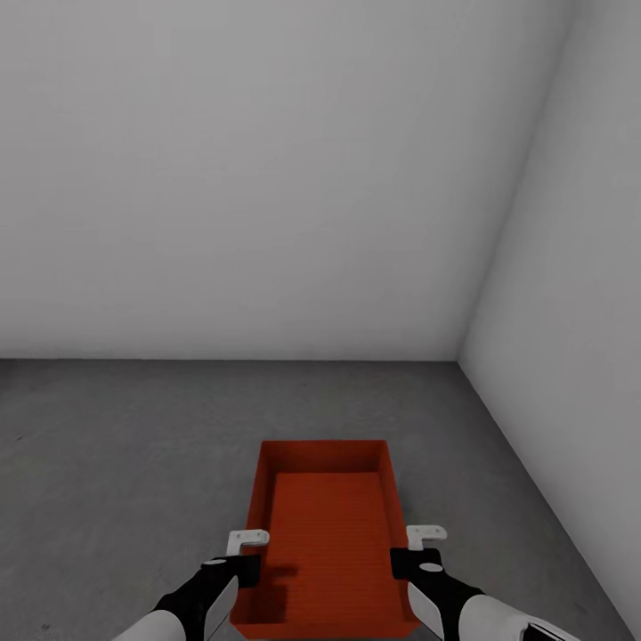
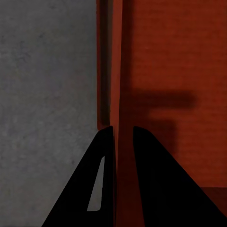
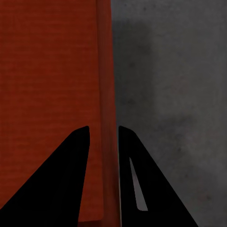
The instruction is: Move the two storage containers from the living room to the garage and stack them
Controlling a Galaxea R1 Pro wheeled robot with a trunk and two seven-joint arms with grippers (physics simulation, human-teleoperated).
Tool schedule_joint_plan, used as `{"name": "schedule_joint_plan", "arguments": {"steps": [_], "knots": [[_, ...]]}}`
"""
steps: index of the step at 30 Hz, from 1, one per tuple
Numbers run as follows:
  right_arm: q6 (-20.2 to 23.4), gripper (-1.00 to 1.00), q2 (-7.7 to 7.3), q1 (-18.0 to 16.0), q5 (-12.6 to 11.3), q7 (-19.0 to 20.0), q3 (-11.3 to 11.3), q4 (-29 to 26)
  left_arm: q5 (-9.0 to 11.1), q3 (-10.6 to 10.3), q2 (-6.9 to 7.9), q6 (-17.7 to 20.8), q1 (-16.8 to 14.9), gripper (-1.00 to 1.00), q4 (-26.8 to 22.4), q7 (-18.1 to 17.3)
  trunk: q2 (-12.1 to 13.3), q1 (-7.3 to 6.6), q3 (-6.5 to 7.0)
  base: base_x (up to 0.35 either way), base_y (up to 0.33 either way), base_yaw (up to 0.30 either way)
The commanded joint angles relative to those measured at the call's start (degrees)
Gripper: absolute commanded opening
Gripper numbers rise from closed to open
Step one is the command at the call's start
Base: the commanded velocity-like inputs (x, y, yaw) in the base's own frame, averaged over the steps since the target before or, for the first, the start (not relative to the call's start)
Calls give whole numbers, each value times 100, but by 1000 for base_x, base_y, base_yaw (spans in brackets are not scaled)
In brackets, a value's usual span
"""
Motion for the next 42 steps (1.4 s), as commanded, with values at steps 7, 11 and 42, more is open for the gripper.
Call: {"name": "schedule_joint_plan", "arguments": {"steps": [7,11,42], "knots": [[-24,-100,-4,-4,-68,-27,100,162,133,-149,-21,32,0,-100,-14,26,-2,-1,-4,0,0,0],[-24,-100,-4,-4,-68,-27,100,162,133,-149,-24,32,1,-100,-14,27,-2,-1,-4,0,0,0],[-24,-100,-4,-3,-68,-27,100,162,133,-149,-8,23,0,-100,-20,25,-2,-1,-4,51,0,0]]}}
